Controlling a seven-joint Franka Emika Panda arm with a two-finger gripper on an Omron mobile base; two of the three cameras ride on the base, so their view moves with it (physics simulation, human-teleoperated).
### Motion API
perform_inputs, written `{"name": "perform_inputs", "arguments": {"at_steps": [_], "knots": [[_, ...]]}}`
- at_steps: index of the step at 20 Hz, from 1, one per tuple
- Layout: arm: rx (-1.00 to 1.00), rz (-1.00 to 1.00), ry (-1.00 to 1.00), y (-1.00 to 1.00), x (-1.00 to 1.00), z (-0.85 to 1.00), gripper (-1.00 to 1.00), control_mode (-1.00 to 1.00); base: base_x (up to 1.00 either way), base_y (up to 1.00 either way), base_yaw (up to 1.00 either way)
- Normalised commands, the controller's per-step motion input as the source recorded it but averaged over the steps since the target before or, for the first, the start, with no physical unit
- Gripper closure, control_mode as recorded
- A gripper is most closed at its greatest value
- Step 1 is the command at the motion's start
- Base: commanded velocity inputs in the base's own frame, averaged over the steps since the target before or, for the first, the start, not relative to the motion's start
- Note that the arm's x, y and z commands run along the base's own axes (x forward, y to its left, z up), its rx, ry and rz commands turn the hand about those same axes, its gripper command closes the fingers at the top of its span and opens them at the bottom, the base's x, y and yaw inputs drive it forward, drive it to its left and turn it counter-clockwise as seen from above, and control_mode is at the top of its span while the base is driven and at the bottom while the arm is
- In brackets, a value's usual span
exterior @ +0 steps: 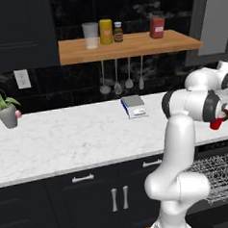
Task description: Pick up the cup and bowl from the counter, place them in the dishwasher, and close the dishwasher door.
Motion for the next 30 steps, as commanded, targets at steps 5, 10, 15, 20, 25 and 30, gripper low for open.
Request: {"name": "perform_inputs", "arguments": {"at_steps": [5, 10, 15, 20, 25, 30], "knots": [[0.00, 0.02, 0.00, -0.01, 0.05, -0.29, -1.00, -1.00, 0.00, 0.00, 0.00], [0.00, 0.00, 0.00, -0.15, 0.44, 0.00, -1.00, -1.00, 0.00, 0.00, 0.00], [0.00, 0.00, 0.00, -0.13, 0.06, 0.00, -1.00, -1.00, 0.00, 0.00, 0.00], [0.00, 0.08, 0.00, 0.00, -0.63, -0.03, -1.00, -1.00, 0.00, 0.00, 0.00], [0.00, 0.05, 0.00, 0.14, -0.19, 0.00, -1.00, -1.00, 0.00, 0.00, 0.00], [0.00, 0.02, 0.00, 0.16, 0.03, 0.00, -1.00, -1.00, 0.00, 0.00, 0.00]]}}
